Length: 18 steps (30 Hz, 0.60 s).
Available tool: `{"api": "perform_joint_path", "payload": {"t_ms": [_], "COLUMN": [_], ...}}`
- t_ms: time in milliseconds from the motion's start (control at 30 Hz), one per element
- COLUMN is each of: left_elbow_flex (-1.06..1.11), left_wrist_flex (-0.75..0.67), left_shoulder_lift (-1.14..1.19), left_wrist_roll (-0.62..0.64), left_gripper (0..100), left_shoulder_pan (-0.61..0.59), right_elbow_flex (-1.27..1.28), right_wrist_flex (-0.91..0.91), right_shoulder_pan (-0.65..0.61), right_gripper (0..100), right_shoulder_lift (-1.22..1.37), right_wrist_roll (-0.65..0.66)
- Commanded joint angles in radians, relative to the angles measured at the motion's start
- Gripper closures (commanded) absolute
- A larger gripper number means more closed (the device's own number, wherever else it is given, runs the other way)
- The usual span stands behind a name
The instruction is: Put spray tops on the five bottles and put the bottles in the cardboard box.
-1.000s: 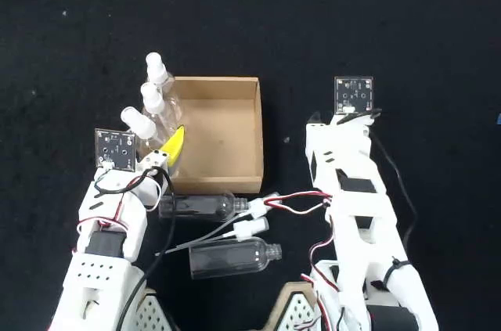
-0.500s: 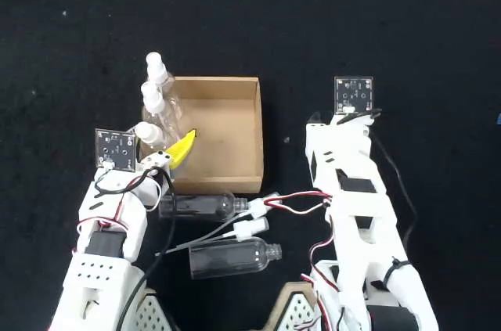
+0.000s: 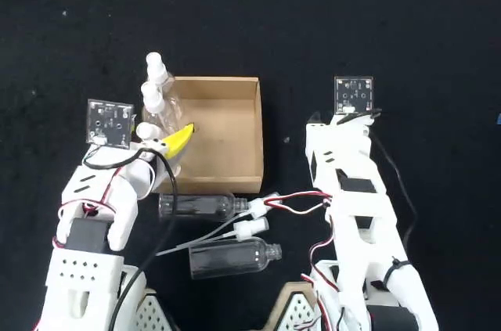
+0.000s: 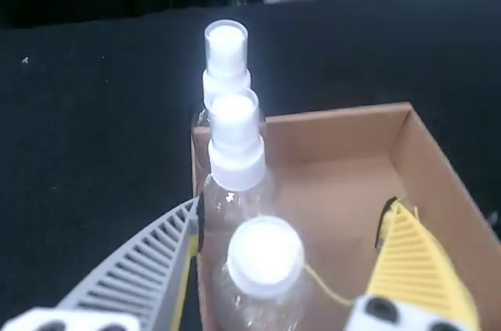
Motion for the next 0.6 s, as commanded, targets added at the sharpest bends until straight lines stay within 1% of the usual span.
{"api": "perform_joint_path", "payload": {"t_ms": [0,167,333,433,567], "left_elbow_flex": [-0.151,-0.377,-0.575,-0.651,-0.737], "left_wrist_flex": [0.138,0.339,0.531,0.592,0.632], "left_shoulder_lift": [-0.011,-0.011,-0.011,-0.005,0.0], "left_wrist_roll": [-0.091,-0.095,-0.098,-0.098,-0.098], "left_gripper": [67,67,67,67,67], "left_shoulder_pan": [-0.03,-0.087,-0.093,-0.084,-0.082], "right_elbow_flex": [-0.005,-0.005,-0.005,-0.005,-0.005], "right_wrist_flex": [-0.025,-0.025,-0.025,-0.025,-0.025], "right_shoulder_pan": [-0.008,-0.009,-0.009,-0.009,-0.008], "right_gripper": [94.2,94.2,94.2,94.2,94.2], "right_shoulder_lift": [-0.047,-0.047,-0.047,-0.047,-0.047], "right_wrist_roll": [0.008,0.008,0.008,0.008,0.008]}}
